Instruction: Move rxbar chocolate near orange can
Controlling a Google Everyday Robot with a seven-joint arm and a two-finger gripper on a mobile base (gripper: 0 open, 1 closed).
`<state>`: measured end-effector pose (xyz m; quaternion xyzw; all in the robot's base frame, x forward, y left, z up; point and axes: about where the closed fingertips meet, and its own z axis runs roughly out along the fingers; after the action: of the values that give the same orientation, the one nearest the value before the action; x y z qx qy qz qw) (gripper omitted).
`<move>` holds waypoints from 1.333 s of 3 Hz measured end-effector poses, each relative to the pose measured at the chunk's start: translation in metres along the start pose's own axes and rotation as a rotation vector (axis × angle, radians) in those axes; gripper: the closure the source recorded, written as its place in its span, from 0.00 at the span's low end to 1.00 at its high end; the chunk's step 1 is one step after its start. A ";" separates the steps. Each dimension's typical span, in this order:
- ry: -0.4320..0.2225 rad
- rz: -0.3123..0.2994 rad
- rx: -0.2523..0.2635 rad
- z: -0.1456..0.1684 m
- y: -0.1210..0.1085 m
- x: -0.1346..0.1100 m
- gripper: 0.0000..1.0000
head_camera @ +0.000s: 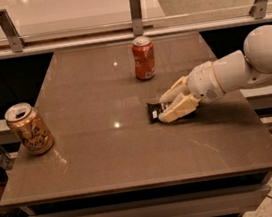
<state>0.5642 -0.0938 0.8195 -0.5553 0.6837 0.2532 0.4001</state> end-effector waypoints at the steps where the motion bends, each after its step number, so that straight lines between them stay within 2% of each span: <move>1: 0.000 0.000 0.000 0.000 0.000 0.000 1.00; 4: 0.066 -0.050 0.033 -0.018 0.020 -0.068 1.00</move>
Offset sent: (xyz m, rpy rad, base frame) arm -0.0082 0.0096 0.0534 -0.0770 -0.0246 0.0027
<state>0.5445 -0.0654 0.8839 -0.5738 0.6864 0.2133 0.3926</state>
